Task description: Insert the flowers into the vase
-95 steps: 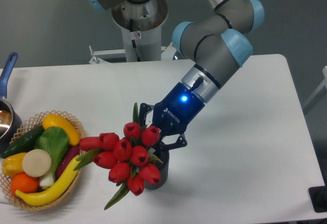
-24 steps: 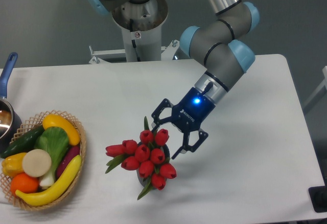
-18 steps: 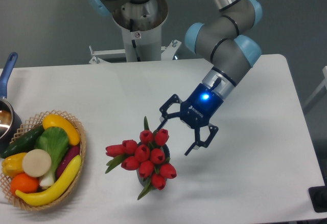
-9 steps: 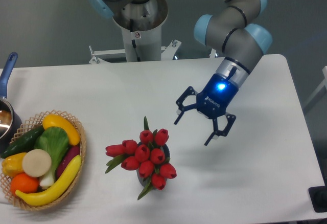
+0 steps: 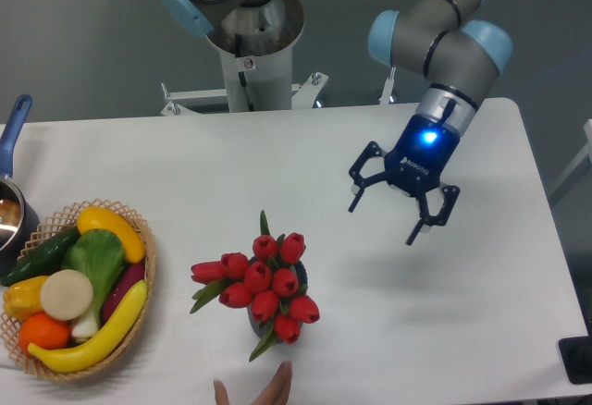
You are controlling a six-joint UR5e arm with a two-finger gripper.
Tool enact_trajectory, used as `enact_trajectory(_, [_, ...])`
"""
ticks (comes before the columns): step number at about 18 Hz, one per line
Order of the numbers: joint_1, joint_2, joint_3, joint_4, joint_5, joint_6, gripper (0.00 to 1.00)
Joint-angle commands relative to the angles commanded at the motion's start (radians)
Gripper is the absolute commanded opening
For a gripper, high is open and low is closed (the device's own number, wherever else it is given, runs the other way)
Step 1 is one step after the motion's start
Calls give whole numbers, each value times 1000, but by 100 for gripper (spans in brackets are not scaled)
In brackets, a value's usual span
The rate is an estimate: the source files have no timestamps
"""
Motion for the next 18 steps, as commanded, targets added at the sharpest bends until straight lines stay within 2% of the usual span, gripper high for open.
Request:
enact_trajectory(4, [0,20,6,0,149,14,100])
enact_trajectory(10, [-3,38,5,-3,384,124,100])
enact_trajectory(16, [-14,46,17,-8,604,138,100])
enact_trajectory(17, [-18,46,28,-23,635,138,100])
enact_trajectory(18, [-20,46,46,-66,667,138,100])
